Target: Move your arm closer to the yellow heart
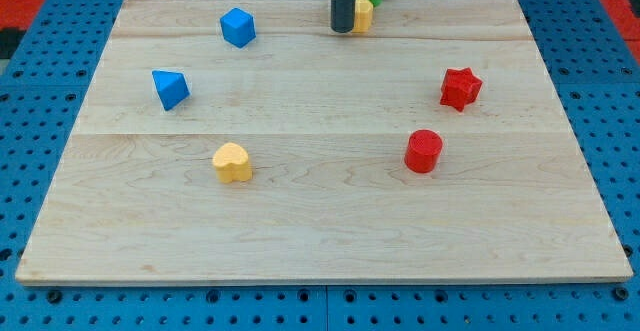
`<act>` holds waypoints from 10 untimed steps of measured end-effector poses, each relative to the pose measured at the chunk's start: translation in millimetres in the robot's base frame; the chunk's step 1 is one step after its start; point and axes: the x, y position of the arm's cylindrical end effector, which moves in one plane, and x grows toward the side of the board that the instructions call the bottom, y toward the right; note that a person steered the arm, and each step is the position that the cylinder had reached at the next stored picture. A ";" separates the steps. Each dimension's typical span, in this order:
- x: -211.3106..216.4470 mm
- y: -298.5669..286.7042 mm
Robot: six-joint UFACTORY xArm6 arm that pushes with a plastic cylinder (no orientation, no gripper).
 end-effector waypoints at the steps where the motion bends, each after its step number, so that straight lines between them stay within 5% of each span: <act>1: 6.3 0.0; 4: 99.7 -53.3; 6: 109.6 -67.9; 10: 173.4 -239.4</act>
